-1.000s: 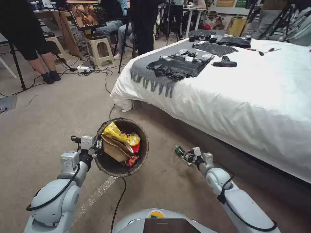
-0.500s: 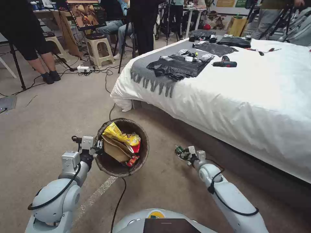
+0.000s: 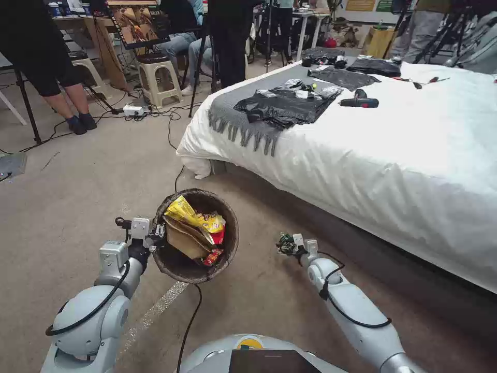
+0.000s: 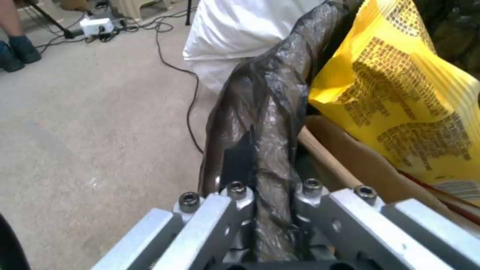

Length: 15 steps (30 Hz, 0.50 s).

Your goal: Pick up the trash bin, then pick up the garbage from the floor and place it into the trash bin.

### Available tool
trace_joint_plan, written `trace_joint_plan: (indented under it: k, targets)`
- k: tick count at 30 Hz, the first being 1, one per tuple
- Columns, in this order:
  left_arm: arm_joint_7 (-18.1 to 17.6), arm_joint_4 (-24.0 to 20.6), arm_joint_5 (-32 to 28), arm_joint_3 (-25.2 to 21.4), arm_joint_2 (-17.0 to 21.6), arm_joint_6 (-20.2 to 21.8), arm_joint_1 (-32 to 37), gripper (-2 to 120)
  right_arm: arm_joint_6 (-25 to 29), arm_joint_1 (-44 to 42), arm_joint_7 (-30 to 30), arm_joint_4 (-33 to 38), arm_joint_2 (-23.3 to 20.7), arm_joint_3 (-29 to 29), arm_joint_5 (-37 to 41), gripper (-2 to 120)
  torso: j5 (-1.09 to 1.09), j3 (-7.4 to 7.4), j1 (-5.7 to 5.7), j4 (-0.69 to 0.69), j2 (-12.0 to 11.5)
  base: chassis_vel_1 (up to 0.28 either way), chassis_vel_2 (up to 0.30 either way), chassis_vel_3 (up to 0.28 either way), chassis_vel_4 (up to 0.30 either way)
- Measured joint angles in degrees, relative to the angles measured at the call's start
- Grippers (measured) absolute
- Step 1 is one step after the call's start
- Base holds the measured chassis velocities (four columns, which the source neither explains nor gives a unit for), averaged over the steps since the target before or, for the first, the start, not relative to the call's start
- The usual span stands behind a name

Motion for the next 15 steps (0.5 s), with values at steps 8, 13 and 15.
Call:
trace_joint_plan:
  k: [8, 13, 15]
  targets:
    - [0.02, 0.07, 0.0, -0.02, 0.02, 0.0, -0.04, 3, 0.74, 2.68, -0.97, -6.81, 2.2, -0.01, -1.32, 100, 0.0, 0.0, 0.0, 0.0, 0.0, 0.0, 0.0, 0.0, 0.0]
    - [0.03, 0.12, -0.01, -0.05, 0.04, 0.0, -0.01, 3, 1.14, 3.47, -1.21, -8.71, 2.53, 0.31, -1.66, 100, 0.0, 0.0, 0.0, 0.0, 0.0, 0.0, 0.0, 0.0, 0.0]
    - [0.04, 0.26, -0.01, 0.04, 0.06, -0.02, -0.07, 3, 1.28, 3.61, -1.33, -9.1, 2.49, 0.5, -1.93, 100, 0.0, 0.0, 0.0, 0.0, 0.0, 0.0, 0.0, 0.0, 0.0]
